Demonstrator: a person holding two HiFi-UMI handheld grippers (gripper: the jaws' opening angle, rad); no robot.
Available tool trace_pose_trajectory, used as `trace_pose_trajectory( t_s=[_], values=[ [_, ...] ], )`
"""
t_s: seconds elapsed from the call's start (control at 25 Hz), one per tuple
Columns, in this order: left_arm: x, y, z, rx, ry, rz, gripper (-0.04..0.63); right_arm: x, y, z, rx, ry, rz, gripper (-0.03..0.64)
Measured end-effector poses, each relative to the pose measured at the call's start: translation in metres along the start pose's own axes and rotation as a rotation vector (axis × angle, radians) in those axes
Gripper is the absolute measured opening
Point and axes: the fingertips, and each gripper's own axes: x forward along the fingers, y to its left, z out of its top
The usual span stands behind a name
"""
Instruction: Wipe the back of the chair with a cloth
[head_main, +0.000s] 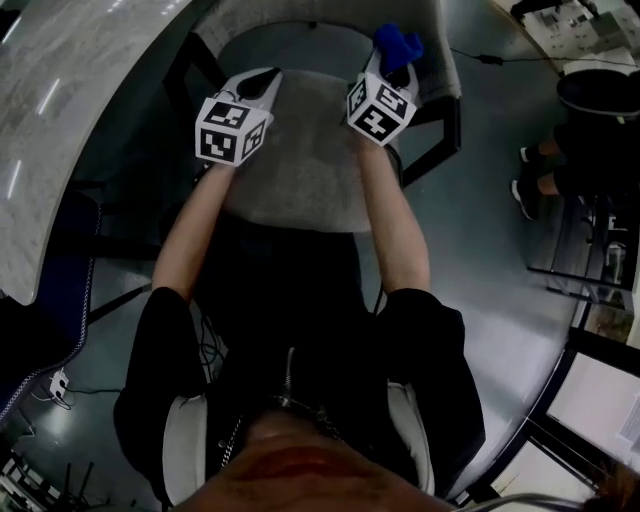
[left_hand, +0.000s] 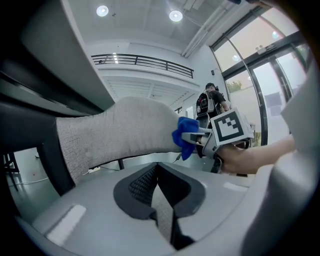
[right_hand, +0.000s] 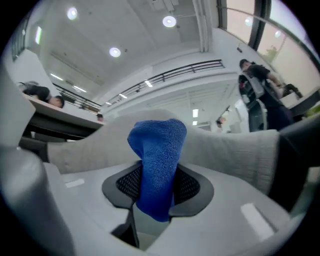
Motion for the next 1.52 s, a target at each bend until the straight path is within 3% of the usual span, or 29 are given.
trace_pose_trajectory(
  t_s=[0.24, 0.32, 0.48, 0.68, 0.8, 0.96, 1.52],
  values=[
    [-0.025, 0.016, -0.011, -0.002, 0.012, 0.056, 0.011, 0.002, 0.147, -0.016, -0.243, 0.09, 0.628, 0.143],
    [-0.032, 0.022, -0.016, -0.003, 0.026, 0.076, 0.011, -0.007, 0.189, -0.027, -0.33, 0.117, 0.793, 0.143],
    [-0.047, 0.035, -0.023, -0.001, 0.043, 0.116, 0.011, -0.021, 0.248, -0.046, -0.447, 0.158, 0.986, 0.143],
    [-0.066, 0.046, -0.025, 0.008, 0.05, 0.167, 0.011, -0.029, 0.29, -0.06, -0.459, 0.202, 1.128, 0.143],
    [-0.072, 0.053, -0.026, 0.004, 0.055, 0.188, 0.011, -0.029, 0.302, -0.069, -0.484, 0.228, 1.155, 0.143],
    [-0.076, 0.055, -0.026, 0.001, 0.057, 0.192, 0.011, -0.015, 0.306, -0.068, -0.488, 0.218, 1.105, 0.143],
    [-0.073, 0.054, -0.022, 0.009, 0.061, 0.168, 0.011, 0.064, 0.236, -0.063, -0.402, 0.282, 0.701, 0.144]
  ],
)
